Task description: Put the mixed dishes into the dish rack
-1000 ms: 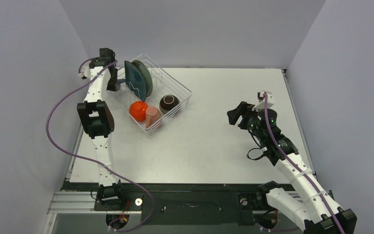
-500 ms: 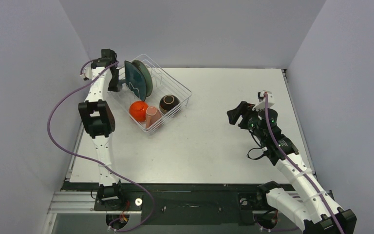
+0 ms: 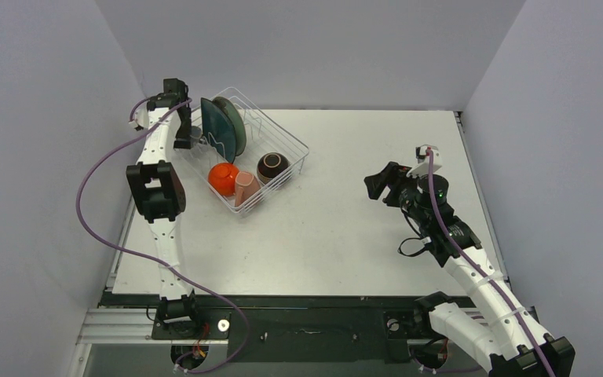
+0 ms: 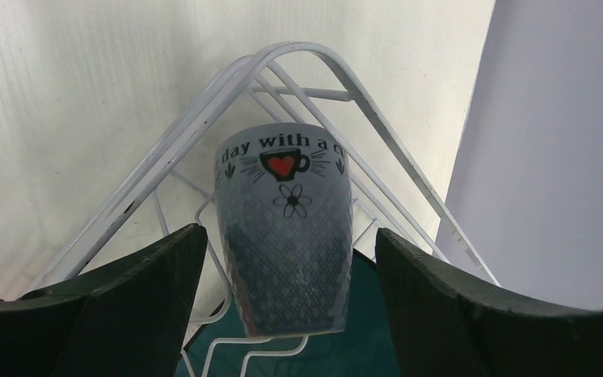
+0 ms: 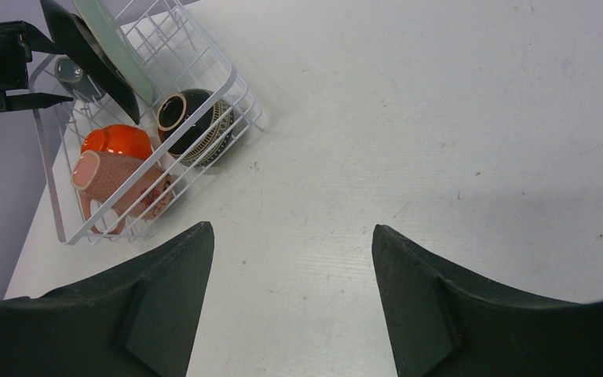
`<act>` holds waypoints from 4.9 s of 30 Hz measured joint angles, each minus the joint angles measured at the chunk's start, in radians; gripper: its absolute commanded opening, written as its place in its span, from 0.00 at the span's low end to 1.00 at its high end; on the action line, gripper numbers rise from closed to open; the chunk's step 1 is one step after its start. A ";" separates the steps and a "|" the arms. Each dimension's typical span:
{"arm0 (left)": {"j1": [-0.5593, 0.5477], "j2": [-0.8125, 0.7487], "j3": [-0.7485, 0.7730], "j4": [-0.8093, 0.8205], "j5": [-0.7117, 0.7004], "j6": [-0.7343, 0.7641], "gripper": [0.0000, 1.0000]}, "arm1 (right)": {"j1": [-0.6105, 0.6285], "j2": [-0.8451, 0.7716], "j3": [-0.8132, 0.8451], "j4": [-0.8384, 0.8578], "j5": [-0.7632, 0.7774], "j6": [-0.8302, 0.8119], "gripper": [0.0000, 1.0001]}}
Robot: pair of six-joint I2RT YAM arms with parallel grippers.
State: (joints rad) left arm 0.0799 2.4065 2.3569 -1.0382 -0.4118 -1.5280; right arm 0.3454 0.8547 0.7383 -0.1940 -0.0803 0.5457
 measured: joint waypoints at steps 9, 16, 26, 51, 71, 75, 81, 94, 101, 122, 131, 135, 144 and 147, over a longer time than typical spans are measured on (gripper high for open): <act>0.000 0.000 0.000 0.009 0.000 -0.002 0.78 | 0.000 0.000 -0.002 0.009 -0.013 0.002 0.69; -0.002 -0.008 -0.028 0.049 0.026 0.020 0.78 | 0.000 0.000 -0.006 0.019 -0.015 0.003 0.69; -0.013 -0.067 -0.068 0.119 0.061 0.393 0.90 | 0.000 0.000 -0.012 0.026 -0.025 0.013 0.69; 0.009 -0.045 0.073 0.106 0.298 1.324 0.73 | 0.000 0.009 -0.028 0.047 -0.066 0.045 0.69; 0.140 -0.022 0.001 0.106 0.588 1.142 0.26 | -0.005 0.022 -0.028 0.053 -0.085 0.067 0.69; 0.185 -0.067 -0.092 0.165 0.651 1.041 0.23 | -0.005 0.022 -0.028 0.060 -0.086 0.069 0.69; 0.206 -0.112 -0.191 0.249 0.679 0.931 0.31 | -0.005 0.022 -0.028 0.068 -0.086 0.069 0.69; 0.204 -0.074 -0.072 0.254 0.563 1.001 0.49 | -0.005 0.023 -0.029 0.082 -0.094 0.073 0.69; 0.174 -0.081 -0.080 0.250 0.508 1.117 0.60 | -0.005 0.040 -0.029 0.095 -0.112 0.089 0.69; 0.069 -0.274 -0.284 0.403 0.416 1.508 0.92 | -0.005 0.044 -0.035 0.096 -0.120 0.098 0.69; -0.039 -0.315 -0.372 0.454 0.307 1.670 0.92 | -0.005 0.052 -0.035 0.095 -0.127 0.099 0.69; -0.033 -0.304 -0.370 0.452 0.285 1.675 0.93 | -0.005 0.055 -0.035 0.095 -0.127 0.099 0.69; -0.025 -0.207 -0.297 0.398 0.259 1.676 0.93 | -0.005 0.057 -0.035 0.095 -0.127 0.099 0.69; -0.025 -0.185 -0.288 0.383 0.259 1.676 0.86 | -0.005 0.060 -0.035 0.095 -0.127 0.099 0.69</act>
State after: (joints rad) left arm 0.0547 2.2211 2.0693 -0.6548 -0.1524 0.1478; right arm 0.3408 0.9142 0.7029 -0.0990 -0.2077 0.6449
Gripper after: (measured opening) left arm 0.928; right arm 0.691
